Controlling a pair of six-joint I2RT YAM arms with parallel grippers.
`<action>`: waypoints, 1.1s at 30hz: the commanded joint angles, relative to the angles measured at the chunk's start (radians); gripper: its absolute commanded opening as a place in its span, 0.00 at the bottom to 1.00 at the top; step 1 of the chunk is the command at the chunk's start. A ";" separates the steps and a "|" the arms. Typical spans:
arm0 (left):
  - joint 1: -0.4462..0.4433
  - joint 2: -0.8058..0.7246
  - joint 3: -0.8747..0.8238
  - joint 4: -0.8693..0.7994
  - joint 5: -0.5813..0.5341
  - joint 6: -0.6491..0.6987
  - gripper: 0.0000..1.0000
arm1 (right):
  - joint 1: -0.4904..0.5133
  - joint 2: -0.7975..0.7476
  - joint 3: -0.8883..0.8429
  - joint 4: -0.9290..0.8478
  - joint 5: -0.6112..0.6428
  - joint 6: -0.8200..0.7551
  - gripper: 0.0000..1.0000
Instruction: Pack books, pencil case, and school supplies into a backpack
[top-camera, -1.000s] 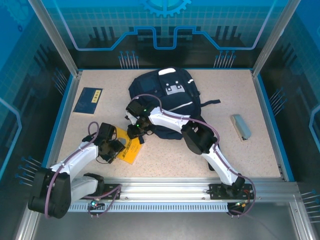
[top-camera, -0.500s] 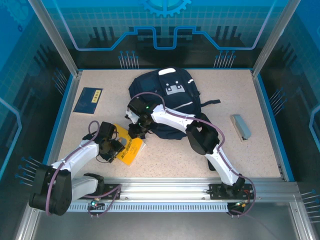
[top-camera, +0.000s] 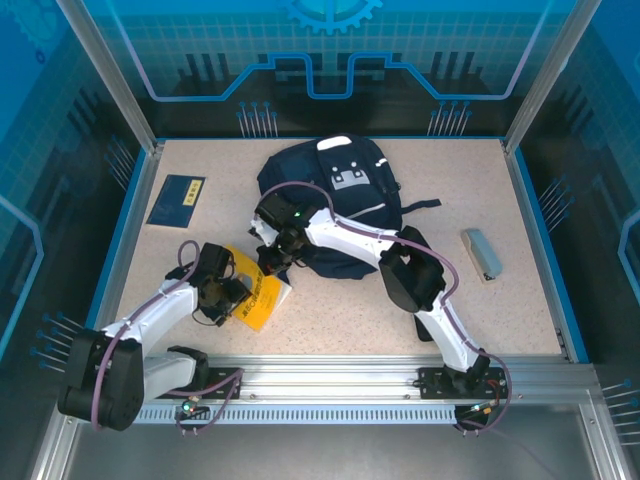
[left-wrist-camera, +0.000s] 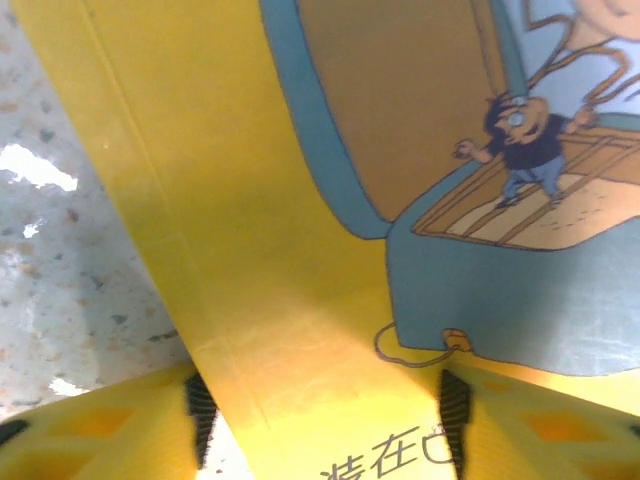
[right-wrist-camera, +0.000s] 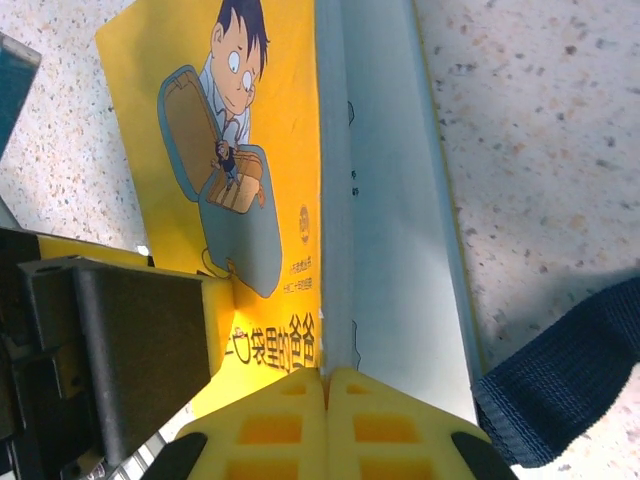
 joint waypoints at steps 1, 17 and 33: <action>0.006 -0.048 0.046 0.006 0.019 0.030 0.75 | -0.010 -0.125 -0.073 0.065 -0.003 0.038 0.00; 0.006 -0.009 0.049 0.239 0.247 0.016 0.99 | -0.207 -0.274 -0.337 0.334 -0.152 0.223 0.00; 0.006 0.110 0.029 0.352 0.224 -0.086 0.99 | -0.275 -0.271 -0.378 0.388 -0.183 0.276 0.00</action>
